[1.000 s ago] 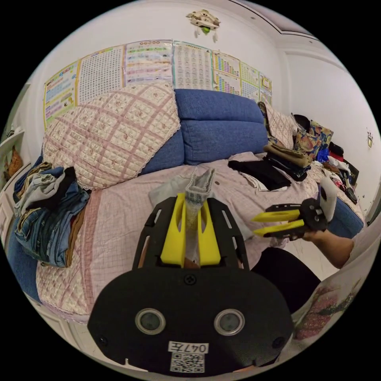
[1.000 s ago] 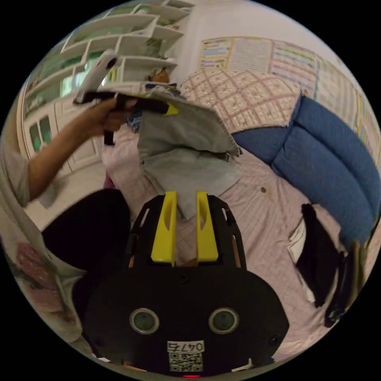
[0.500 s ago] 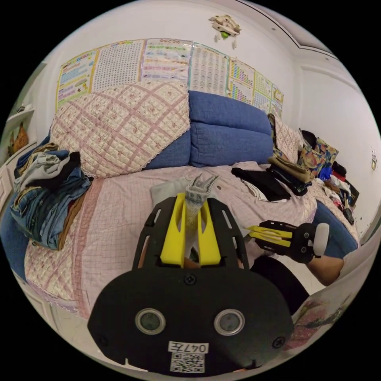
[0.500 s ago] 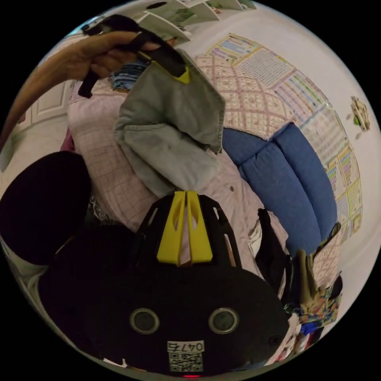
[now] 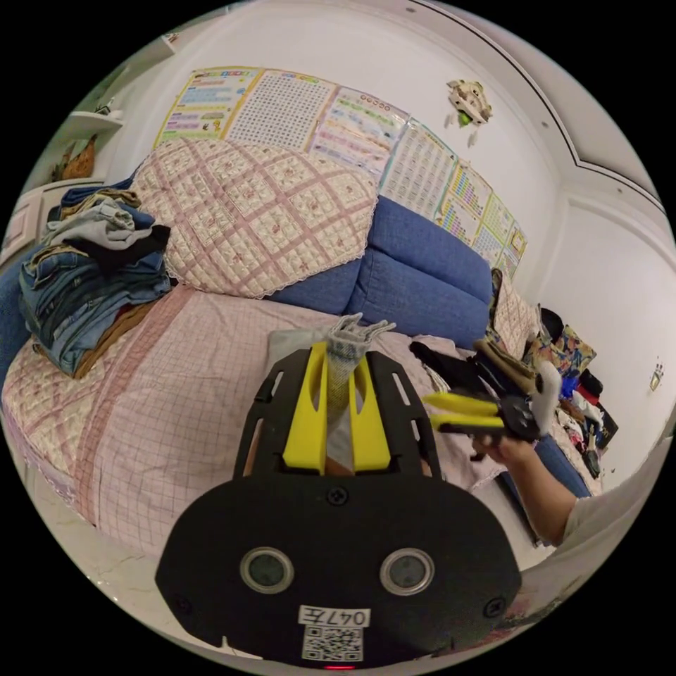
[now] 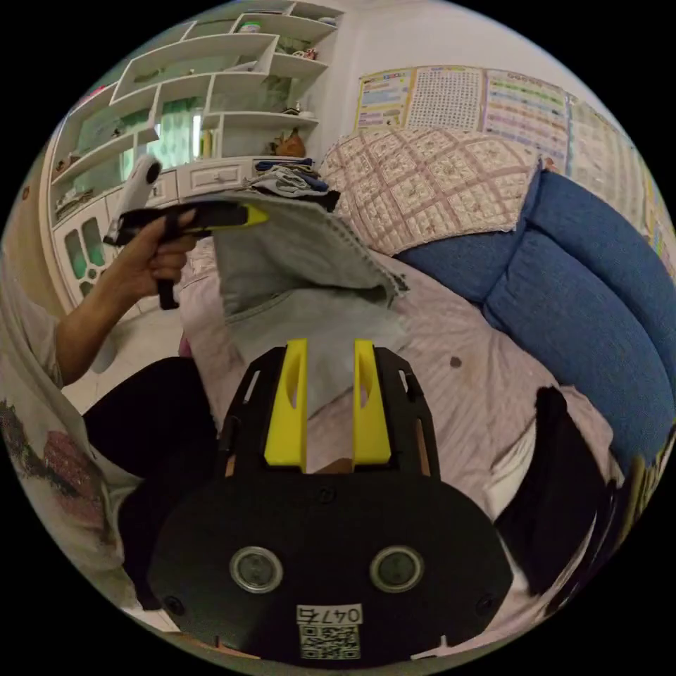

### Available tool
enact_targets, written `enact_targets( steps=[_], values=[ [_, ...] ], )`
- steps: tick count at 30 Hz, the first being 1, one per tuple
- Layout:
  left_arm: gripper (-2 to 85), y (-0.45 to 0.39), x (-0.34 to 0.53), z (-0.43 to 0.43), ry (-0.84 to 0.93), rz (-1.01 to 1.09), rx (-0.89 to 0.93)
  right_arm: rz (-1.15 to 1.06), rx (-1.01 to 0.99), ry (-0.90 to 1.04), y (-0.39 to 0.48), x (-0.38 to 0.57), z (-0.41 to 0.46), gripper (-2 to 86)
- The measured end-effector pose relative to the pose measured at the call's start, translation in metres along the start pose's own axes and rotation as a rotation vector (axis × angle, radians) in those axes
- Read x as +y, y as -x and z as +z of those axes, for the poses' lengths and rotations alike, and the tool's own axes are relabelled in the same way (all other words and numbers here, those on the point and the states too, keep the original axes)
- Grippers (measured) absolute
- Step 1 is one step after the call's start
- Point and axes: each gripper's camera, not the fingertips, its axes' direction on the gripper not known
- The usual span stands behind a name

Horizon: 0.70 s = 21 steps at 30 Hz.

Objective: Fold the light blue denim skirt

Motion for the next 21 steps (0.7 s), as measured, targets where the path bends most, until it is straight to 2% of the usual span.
enact_targets(
  steps=[2, 5, 11, 16, 21],
  values=[
    [2.8, -0.007, -0.014, -0.005, 0.002, -0.024, 0.009, -0.095, -0.134, 0.097, -0.058, -0.028, 0.060, 5.4],
    [2.8, -0.011, -0.030, -0.014, -0.007, -0.069, 0.024, -0.100, -0.382, 0.197, -0.132, -0.054, 0.140, 4.9],
    [2.9, -0.016, -0.053, -0.030, -0.028, -0.107, 0.054, -0.116, -0.704, 0.343, -0.202, -0.065, 0.281, 4.8],
    [3.0, -0.017, -0.068, -0.041, -0.064, -0.156, 0.073, -0.158, -0.853, 0.448, -0.210, -0.054, 0.372, 4.3],
    [3.0, -0.024, -0.083, -0.046, -0.065, -0.165, 0.080, -0.206, -0.919, 0.373, -0.222, -0.045, 0.412, 2.0]
  ],
)
